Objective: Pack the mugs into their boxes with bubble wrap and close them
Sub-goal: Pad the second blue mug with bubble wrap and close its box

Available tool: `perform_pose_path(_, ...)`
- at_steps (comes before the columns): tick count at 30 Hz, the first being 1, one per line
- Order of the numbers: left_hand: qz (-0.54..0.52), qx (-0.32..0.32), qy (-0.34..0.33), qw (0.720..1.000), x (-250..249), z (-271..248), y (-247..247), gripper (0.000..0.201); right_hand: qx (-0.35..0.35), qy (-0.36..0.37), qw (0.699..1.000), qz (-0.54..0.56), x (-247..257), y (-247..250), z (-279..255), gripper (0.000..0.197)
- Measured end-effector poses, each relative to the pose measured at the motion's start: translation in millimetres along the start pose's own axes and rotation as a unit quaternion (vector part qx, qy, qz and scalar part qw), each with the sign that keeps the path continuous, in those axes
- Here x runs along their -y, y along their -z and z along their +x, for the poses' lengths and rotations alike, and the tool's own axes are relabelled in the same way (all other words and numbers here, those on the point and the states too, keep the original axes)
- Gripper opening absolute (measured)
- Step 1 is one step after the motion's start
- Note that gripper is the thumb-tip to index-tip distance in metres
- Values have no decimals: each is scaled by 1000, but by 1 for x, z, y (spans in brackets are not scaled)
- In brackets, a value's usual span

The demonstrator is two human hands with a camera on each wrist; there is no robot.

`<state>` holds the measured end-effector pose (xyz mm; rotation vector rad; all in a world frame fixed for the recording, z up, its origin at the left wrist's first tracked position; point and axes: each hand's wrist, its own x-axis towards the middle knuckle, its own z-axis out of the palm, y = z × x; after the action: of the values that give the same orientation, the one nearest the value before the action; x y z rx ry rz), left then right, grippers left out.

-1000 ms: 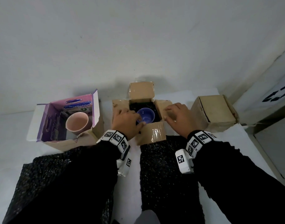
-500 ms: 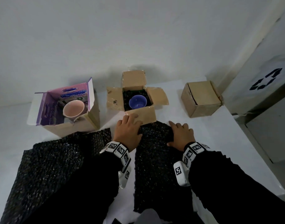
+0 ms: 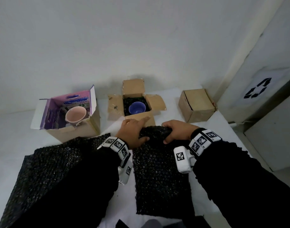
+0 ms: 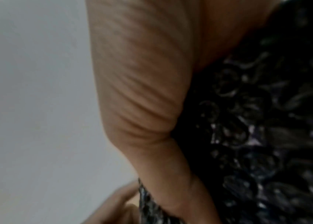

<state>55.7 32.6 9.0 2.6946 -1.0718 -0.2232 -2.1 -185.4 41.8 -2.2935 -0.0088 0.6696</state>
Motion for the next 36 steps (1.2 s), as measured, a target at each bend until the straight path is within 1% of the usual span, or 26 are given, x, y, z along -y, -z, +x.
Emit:
perform_pose_path(2, -11, -4, -9, 1000, 2, 5, 16, 52, -19, 7, 998, 61, 16, 9, -3, 32)
perform_pose_path(4, -31, -14, -17, 999, 2, 9, 36, 36, -54, 4, 994, 94, 30, 18, -4, 34)
perform_pose_path(5, -23, -10, -9, 1000, 3, 10, 47, 32, -78, 8, 994, 75, 36, 24, -3, 34)
perform_pose_path(7, 28, 5, 25, 999, 6, 13, 72, 24, -117, 16, 993, -10, 47, 34, 2, 30)
perform_pose_path(9, 63, 17, 61, 996, 11, 14, 99, 28, -146, 16, 983, -109, 61, 44, 8, 24)
perform_pose_path(11, 41, 10, 90, 995, 17, 14, 124, 30, -191, 27, 971, -145, 76, 56, 12, 19)
perform_pose_path(13, -3, -3, 110, 994, 22, 14, 147, 25, -252, 51, 957, -136, 93, 69, 15, 17)
perform_pose_path(14, -8, -17, 113, 993, 24, 15, 158, 20, -284, 62, 948, -131, 101, 76, 17, 16)
perform_pose_path(16, 33, -70, 122, 990, 27, 17, 177, 15, -335, 74, 930, -131, 116, 89, 21, 14)
perform_pose_path(18, 92, -150, 157, 972, 30, 21, 191, 19, -378, 85, 912, -133, 130, 100, 26, 14)
perform_pose_path(19, 100, -191, 172, 961, 30, 23, 197, 20, -398, 92, 903, -135, 137, 105, 28, 14)
perform_pose_path(20, 94, -232, 173, 953, 31, 25, 201, 20, -419, 101, 892, -140, 143, 110, 30, 15)
perform_pose_path(21, 75, -275, 157, 945, 30, 27, 205, 20, -438, 110, 880, -147, 149, 116, 32, 16)
perform_pose_path(23, 27, -365, 89, 927, 31, 29, 209, 20, -481, 135, 852, -155, 157, 124, 33, 18)
perform_pose_path(25, -6, -430, 20, 903, 36, 32, 211, 21, -540, 176, 809, -152, 160, 131, 36, 19)
perform_pose_path(26, -15, -448, -6, 894, 38, 34, 209, 22, -572, 201, 781, -153, 158, 133, 39, 20)
perform_pose_path(28, -38, -461, -34, 886, 41, 39, 201, 26, -617, 244, 730, -165, 153, 132, 42, 20)
perform_pose_path(29, -56, -462, -44, 884, 43, 41, 195, 27, -628, 260, 713, -172, 148, 129, 44, 21)
perform_pose_path(30, -73, -462, -53, 882, 45, 41, 186, 27, -633, 271, 703, -177, 143, 124, 46, 21)
perform_pose_path(31, -86, -461, -62, 881, 46, 41, 176, 26, -632, 279, 700, -184, 136, 118, 48, 22)
perform_pose_path(33, -96, -446, -70, 887, 53, 37, 149, 24, -614, 286, 708, -203, 119, 100, 54, 21)
perform_pose_path(35, -97, -410, -61, 905, 62, 32, 118, 23, -571, 289, 732, -231, 97, 77, 61, 21)
perform_pose_path(36, -89, -386, -52, 917, 67, 29, 101, 23, -537, 288, 752, -251, 85, 64, 66, 22)
